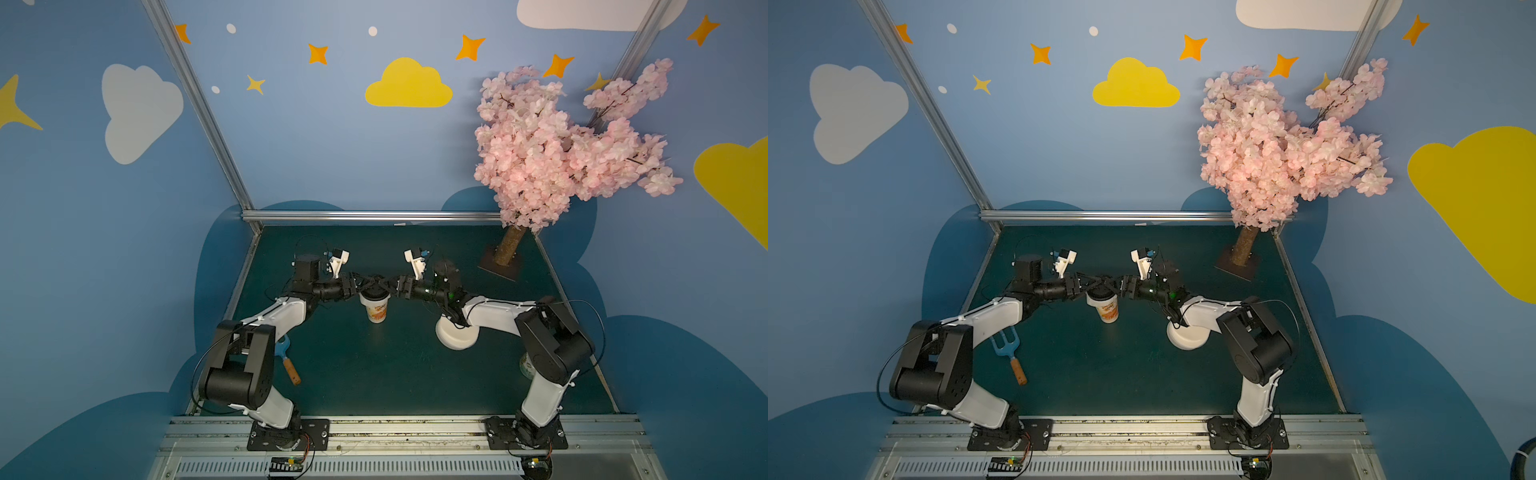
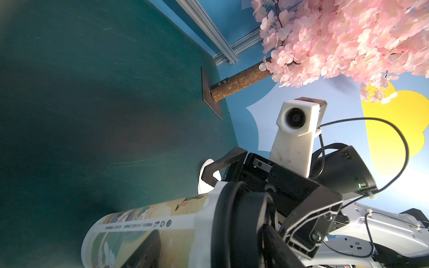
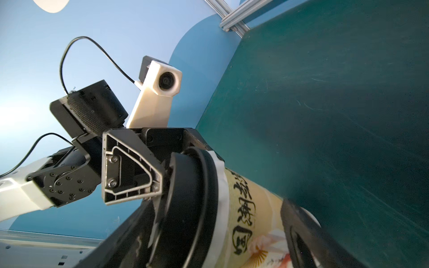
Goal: Put the leak-proof paper on the milk tea cups
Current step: Secure the cup lid on the cup.
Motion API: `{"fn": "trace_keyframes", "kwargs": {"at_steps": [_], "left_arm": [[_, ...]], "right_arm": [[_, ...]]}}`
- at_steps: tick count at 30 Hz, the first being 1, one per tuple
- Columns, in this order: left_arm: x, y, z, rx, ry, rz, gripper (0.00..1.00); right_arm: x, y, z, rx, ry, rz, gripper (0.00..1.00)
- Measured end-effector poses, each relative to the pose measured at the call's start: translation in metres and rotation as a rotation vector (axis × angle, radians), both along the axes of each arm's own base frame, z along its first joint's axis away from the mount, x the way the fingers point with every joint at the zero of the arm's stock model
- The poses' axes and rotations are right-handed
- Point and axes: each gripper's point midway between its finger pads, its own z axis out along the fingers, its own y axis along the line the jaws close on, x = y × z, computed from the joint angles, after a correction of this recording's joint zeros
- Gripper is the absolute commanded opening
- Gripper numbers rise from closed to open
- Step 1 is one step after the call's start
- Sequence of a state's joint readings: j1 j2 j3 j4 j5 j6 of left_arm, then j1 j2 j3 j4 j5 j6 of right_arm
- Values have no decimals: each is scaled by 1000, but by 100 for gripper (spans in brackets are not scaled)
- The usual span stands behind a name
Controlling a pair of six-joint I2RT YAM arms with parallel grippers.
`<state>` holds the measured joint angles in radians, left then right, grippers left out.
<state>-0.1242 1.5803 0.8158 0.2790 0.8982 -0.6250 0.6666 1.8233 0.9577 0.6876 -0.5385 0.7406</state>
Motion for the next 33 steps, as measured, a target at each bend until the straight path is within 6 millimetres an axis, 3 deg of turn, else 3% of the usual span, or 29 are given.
{"fn": "trace_keyframes", "kwargs": {"at_steps": [33], "left_arm": [[3,-2,-5,-44,-99,11,67]], "right_arm": [[5,-4,-6,79,-101,-142,86]]}}
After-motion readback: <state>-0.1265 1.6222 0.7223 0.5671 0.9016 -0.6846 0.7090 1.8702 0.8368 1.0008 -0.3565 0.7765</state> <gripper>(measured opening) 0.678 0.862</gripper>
